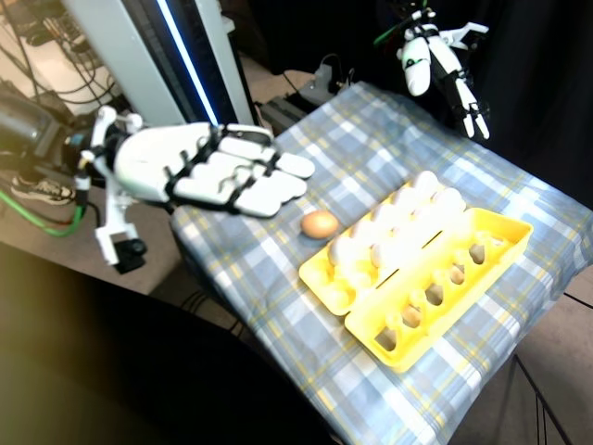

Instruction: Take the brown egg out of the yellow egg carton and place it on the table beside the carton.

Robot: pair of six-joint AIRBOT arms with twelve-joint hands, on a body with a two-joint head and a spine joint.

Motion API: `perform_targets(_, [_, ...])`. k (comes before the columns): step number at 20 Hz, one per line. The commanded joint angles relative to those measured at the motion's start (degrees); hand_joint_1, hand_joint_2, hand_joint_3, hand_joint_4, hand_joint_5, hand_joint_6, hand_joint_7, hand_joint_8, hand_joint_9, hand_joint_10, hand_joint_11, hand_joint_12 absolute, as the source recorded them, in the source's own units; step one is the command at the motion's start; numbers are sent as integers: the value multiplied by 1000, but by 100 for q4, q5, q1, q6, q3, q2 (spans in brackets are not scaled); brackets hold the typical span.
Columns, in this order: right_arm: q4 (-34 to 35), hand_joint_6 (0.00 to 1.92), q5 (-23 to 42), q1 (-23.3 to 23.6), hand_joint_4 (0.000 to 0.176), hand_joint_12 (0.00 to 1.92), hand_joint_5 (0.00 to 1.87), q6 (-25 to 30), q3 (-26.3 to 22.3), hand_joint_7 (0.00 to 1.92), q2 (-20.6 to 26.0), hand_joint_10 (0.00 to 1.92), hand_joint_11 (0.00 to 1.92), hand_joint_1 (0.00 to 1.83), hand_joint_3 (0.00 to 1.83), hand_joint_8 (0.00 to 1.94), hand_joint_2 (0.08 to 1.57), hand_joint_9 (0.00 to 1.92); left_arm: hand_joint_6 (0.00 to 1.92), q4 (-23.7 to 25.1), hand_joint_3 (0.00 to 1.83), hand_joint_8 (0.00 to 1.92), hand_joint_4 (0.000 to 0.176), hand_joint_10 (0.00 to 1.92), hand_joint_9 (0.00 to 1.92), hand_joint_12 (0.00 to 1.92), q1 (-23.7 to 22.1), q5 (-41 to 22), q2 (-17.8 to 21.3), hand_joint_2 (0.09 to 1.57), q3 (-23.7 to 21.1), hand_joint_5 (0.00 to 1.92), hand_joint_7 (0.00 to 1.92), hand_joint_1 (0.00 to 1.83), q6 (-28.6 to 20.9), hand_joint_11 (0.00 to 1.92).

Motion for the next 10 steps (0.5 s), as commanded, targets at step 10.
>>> perform_targets(10, [707, 3, 1543, -374, 0, 0, 124, -2043, -729, 127, 94, 0, 0, 0, 0, 1, 990, 0, 1, 52, 0, 0, 18, 0, 0, 0, -43, -738, 39, 1204, 20, 221, 12, 0, -33, 0])
